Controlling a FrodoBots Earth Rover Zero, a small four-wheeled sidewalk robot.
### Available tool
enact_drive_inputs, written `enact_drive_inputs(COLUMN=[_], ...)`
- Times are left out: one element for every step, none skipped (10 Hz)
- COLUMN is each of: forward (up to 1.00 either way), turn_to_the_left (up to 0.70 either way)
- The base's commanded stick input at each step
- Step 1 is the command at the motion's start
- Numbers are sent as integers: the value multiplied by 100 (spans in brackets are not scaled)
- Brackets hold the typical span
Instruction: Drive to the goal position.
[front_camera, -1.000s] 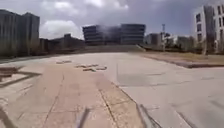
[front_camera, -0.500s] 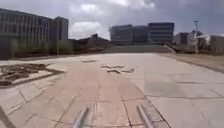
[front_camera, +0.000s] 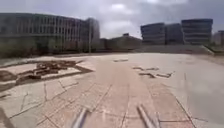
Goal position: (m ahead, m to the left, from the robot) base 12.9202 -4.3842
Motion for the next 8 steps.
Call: enact_drive_inputs(forward=[100,100,100,100,100,100,100,100], turn_to_the_left=[-36,-36,-36,-36,-36,-36,-36,-36])
